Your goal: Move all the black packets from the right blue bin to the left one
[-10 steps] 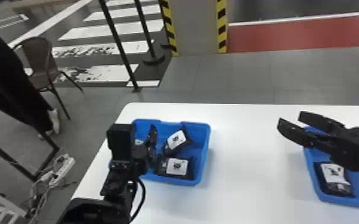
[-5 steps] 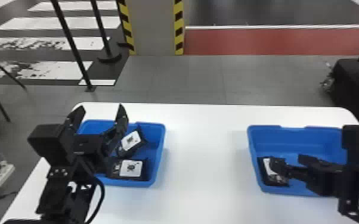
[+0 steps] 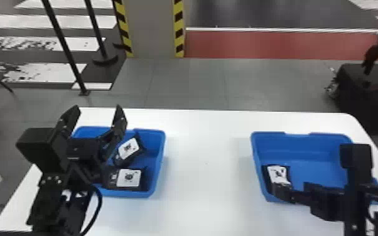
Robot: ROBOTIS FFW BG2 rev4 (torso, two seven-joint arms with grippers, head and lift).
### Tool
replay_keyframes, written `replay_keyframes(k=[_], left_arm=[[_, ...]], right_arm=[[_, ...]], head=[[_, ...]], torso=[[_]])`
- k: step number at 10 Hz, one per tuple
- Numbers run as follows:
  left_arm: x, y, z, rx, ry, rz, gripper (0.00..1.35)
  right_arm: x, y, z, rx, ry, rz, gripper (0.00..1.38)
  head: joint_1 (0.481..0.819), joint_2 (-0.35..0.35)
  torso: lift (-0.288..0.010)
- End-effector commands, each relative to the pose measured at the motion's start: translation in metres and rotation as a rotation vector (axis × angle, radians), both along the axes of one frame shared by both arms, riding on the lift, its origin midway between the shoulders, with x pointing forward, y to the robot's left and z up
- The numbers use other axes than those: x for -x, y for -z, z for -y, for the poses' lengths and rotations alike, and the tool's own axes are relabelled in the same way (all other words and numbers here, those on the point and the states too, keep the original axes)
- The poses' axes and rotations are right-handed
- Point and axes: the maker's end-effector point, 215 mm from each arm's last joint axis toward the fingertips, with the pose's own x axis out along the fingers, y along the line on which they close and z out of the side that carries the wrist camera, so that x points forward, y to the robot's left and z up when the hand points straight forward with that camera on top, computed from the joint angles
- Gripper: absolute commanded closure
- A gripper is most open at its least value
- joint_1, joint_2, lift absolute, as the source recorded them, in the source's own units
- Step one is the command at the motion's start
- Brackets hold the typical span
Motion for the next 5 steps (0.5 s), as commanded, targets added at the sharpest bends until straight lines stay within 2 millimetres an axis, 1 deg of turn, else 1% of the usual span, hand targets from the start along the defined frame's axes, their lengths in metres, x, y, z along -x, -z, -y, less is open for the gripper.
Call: replay_keyframes(k=[1, 2, 4, 5], left_arm=[[0.000, -0.001, 0.002, -0.001, 0.004, 0.003, 0.23], [0.000, -0.001, 0.002, -0.001, 0.005, 0.003, 0.23], [-0.002, -0.003, 0.003, -0.001, 0.007, 0.007, 0.23], [-0.002, -0.003, 0.004, 0.000, 0.008, 0.005, 0.23]], right_arm=[[-0.004, 0.002, 0.004, 0.010, 0.009, -0.004, 0.21], [-0.010, 0.002, 0.008, 0.021, 0.020, 0.001, 0.21], [-0.022, -0.004, 0.019, 0.054, 0.040, 0.021, 0.21], [-0.024, 0.003, 0.025, 0.065, 0.054, 0.006, 0.21]], head=[[0.695, 0.046], [0.695, 0.041], [0.695, 0.031], [0.695, 0.023]], torso=[[-0.110], [-0.110], [-0.110], [-0.110]])
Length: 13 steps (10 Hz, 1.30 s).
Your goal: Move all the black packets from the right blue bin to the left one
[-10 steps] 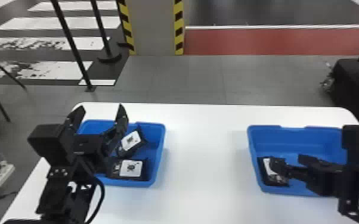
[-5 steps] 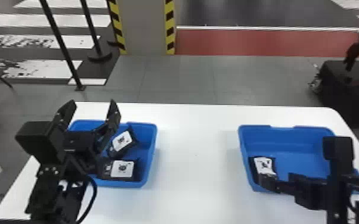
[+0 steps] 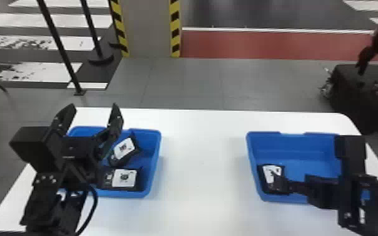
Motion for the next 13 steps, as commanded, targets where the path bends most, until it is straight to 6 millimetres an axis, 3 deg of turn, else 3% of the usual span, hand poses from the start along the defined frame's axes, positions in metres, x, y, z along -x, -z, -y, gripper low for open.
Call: replay_keyframes(k=[1, 5, 9, 10, 11, 13], left_arm=[[0.000, -0.004, 0.001, 0.001, 0.004, 0.012, 0.23], [0.001, -0.021, 0.005, 0.012, 0.012, 0.068, 0.23], [0.000, -0.024, 0.006, 0.017, 0.014, 0.073, 0.23], [-0.001, -0.023, 0.007, 0.016, 0.017, 0.071, 0.23], [-0.001, -0.023, 0.008, 0.015, 0.019, 0.068, 0.23], [-0.001, -0.021, 0.009, 0.016, 0.022, 0.063, 0.23]], right_arm=[[-0.010, 0.012, 0.006, 0.001, 0.011, -0.007, 0.21], [-0.020, 0.036, 0.003, -0.020, 0.015, -0.034, 0.30], [-0.003, 0.052, -0.009, -0.051, 0.004, -0.091, 0.56], [-0.003, 0.053, -0.008, -0.047, 0.005, -0.097, 0.81], [-0.002, 0.054, -0.008, -0.051, 0.005, -0.099, 1.17], [0.001, 0.043, -0.007, -0.037, 0.005, -0.071, 1.19]], head=[[0.695, 0.014], [0.695, 0.000], [0.695, 0.012], [0.695, 0.015], [0.695, 0.016], [0.695, 0.014]], torso=[[-0.110], [-0.110], [-0.110], [-0.110], [-0.110], [-0.110]])
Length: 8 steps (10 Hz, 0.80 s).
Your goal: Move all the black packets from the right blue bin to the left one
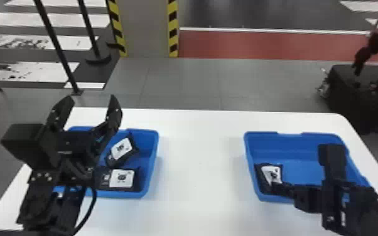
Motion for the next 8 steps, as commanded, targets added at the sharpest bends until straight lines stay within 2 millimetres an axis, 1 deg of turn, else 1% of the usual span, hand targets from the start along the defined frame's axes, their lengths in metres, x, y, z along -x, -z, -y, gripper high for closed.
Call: replay_keyframes(k=[1, 2, 3, 4, 5, 6, 7, 8], left_arm=[[0.001, 0.001, 0.001, -0.002, 0.000, -0.003, 0.23], [0.001, 0.003, 0.000, -0.011, -0.002, -0.006, 0.23], [0.002, 0.002, 0.000, -0.008, -0.001, -0.001, 0.23], [0.003, 0.000, 0.001, 0.005, 0.002, 0.007, 0.23], [0.002, -0.001, 0.002, 0.030, 0.007, 0.009, 0.23], [0.002, 0.000, 0.006, 0.073, 0.024, 0.007, 0.23], [0.003, 0.001, 0.020, 0.153, 0.071, -0.007, 0.23], [0.001, 0.013, 0.047, 0.264, 0.164, -0.081, 0.23]], right_arm=[[0.002, -0.015, 0.004, 0.020, 0.007, 0.043, 1.20], [0.004, -0.024, 0.008, 0.037, 0.018, 0.071, 1.20], [0.008, -0.043, 0.009, 0.067, 0.025, 0.122, 1.19], [0.007, -0.078, 0.013, 0.110, 0.045, 0.226, 1.19], [-0.003, -0.124, 0.021, 0.162, 0.067, 0.385, 1.19], [-0.021, -0.160, 0.019, 0.168, 0.060, 0.535, 1.19], [-0.045, -0.183, 0.007, 0.119, -0.003, 0.665, 1.19], [-0.067, -0.198, -0.014, 0.066, -0.118, 0.740, 1.19]], head=[[0.695, 0.013], [0.695, 0.011], [0.695, 0.005], [0.695, 0.000], [0.695, -0.006], [0.695, -0.009], [0.695, -0.014], [0.695, -0.010]], torso=[[-0.110], [-0.110], [-0.110], [-0.110], [-0.110], [-0.110], [-0.110], [-0.110]])
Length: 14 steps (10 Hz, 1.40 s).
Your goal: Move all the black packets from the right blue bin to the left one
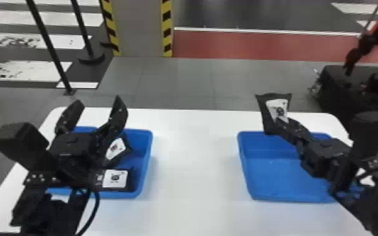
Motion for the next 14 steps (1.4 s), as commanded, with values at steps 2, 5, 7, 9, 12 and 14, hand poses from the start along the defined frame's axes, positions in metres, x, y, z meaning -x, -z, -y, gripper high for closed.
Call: replay_keyframes(k=[2, 5, 7, 9, 12, 14], left_arm=[[0.002, -0.003, 0.068, 0.198, 0.250, -0.100, 0.23], [0.011, -0.020, 0.099, 0.192, 0.370, -0.124, 0.23], [0.010, -0.010, 0.104, 0.156, 0.391, -0.163, 0.24], [0.007, -0.012, 0.092, 0.149, 0.360, -0.151, 0.23], [0.005, -0.007, 0.088, 0.140, 0.346, -0.166, 0.23], [0.008, 0.018, 0.094, 0.125, 0.365, -0.253, 0.25]], right_arm=[[-0.030, -0.045, -0.049, -0.025, -0.196, 0.125, 1.19], [-0.027, -0.054, -0.141, -0.141, -0.500, 0.095, 1.19], [-0.013, -0.059, -0.188, -0.202, -0.626, 0.072, 1.19], [0.006, -0.062, -0.222, -0.245, -0.710, 0.057, 1.19], [0.024, -0.056, -0.253, -0.257, -0.792, 0.020, 1.19], [0.028, -0.053, -0.262, -0.258, -0.812, 0.008, 1.19]], head=[[0.693, -0.015], [0.643, 0.003], [0.643, 0.038], [0.653, 0.092], [0.658, 0.156], [0.670, 0.181]], torso=[[-0.110], [-0.110], [-0.110], [-0.110], [-0.110], [-0.110]])
